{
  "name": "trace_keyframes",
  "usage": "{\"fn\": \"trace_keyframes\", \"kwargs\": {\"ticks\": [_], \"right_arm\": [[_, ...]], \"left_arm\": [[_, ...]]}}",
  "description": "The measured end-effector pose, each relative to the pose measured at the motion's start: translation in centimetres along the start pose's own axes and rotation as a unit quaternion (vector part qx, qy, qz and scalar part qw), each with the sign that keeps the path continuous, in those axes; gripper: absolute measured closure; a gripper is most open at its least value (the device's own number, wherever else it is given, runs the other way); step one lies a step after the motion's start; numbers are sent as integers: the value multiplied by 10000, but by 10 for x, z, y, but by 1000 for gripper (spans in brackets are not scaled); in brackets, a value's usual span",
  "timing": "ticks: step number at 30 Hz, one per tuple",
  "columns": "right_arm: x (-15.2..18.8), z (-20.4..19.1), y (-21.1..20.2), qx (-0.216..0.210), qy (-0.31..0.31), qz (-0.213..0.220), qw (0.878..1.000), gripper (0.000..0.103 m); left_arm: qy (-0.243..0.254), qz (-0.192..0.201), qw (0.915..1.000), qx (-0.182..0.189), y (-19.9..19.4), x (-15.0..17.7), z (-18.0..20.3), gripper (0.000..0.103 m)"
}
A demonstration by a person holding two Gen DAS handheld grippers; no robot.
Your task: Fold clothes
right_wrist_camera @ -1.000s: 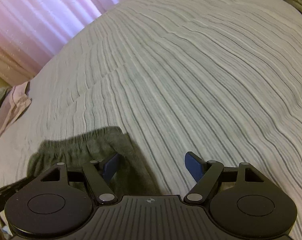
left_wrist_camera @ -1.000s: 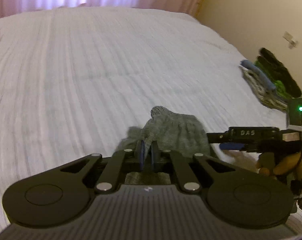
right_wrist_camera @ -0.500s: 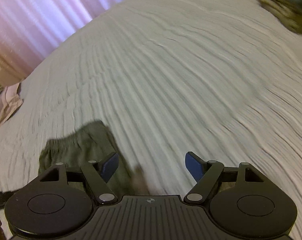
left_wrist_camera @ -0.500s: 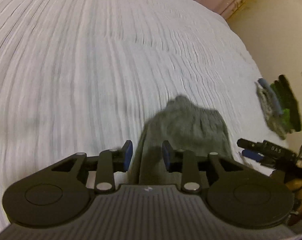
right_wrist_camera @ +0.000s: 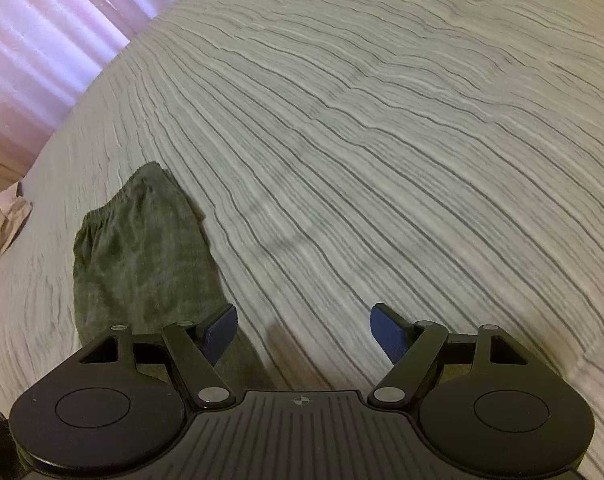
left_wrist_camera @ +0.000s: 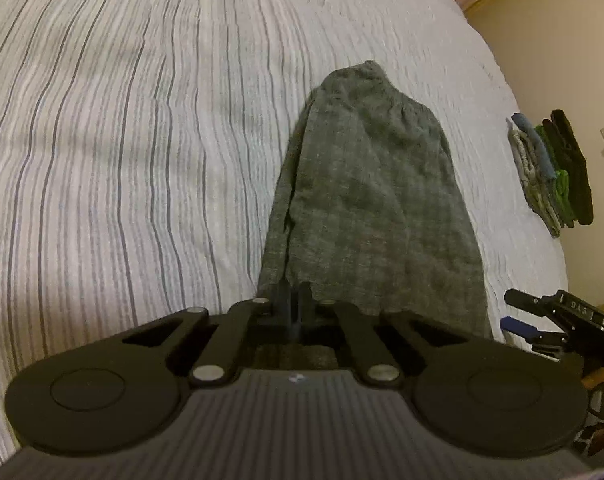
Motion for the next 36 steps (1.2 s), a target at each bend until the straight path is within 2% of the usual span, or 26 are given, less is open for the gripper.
{"fn": "trace_keyframes", "kwargs": {"ticks": [3, 8, 10, 13, 16, 17, 19, 20, 21, 22, 27, 30, 33, 34, 36], "right_arm": [[3, 1, -6, -26, 45, 82, 10000, 27], [13, 8, -21, 18, 63, 71, 10000, 27], [17, 11, -28, 28, 72, 54, 10000, 27], [26, 13, -43, -33, 109, 6, 9999, 27], [40, 13, -58, -49, 127, -99, 9999, 27], [45, 15, -62, -35, 130, -144, 9998, 27], [55, 18, -69, 8, 156, -235, 9996, 27], [60, 20, -70, 34, 195, -274, 9994, 27], [63, 22, -70, 46, 235, -296, 9993, 27], [65, 23, -71, 56, 274, -315, 9991, 27], [73, 26, -73, 57, 361, -337, 9988, 27], [79, 27, -76, -10, 400, -371, 9985, 27], [84, 27, -78, -80, 438, -406, 9982, 27], [86, 27, -79, -103, 451, -418, 9981, 27], [89, 22, -84, -406, 507, -403, 9971, 27]], "left_arm": [[97, 296, 9994, -118, -12, 2, 2, 103], [107, 506, 9962, -705, -17, 14, -17, 103], [-43, 381, 9974, -615, -17, 18, -20, 103], [-278, 191, 9993, -188, -29, 26, -15, 103], [-357, -14, 9993, 115, -45, 40, -10, 95], [-347, -84, 9993, 118, -47, 46, -10, 89], [-250, -180, 9995, -5, -44, 56, -8, 89], [-194, -211, 9996, -67, -42, 60, -8, 90], [-162, -218, 9996, -121, -39, 62, -7, 99], [-136, -204, 9996, -129, -37, 63, -6, 103], [-84, 175, 9991, -374, -50, 65, -9, 103], [-176, 22, 9991, -391, -45, 73, -16, 103], [52, -9, 9992, -406, -43, 76, -8, 103], [16, -53, 9991, -421, -43, 77, -9, 102], [-312, -156, 9990, -287, -44, 79, -17, 94]]}}
Point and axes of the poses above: each gripper's, at about its wrist camera, not at the fingertips, and y roughly the way its jaws point, z to its right, x to its underside, the point moved 8 cm from there along y, roughly the way its jaws point, and after that the axes turned 14 degrees about -x, right-handed, at the moved point
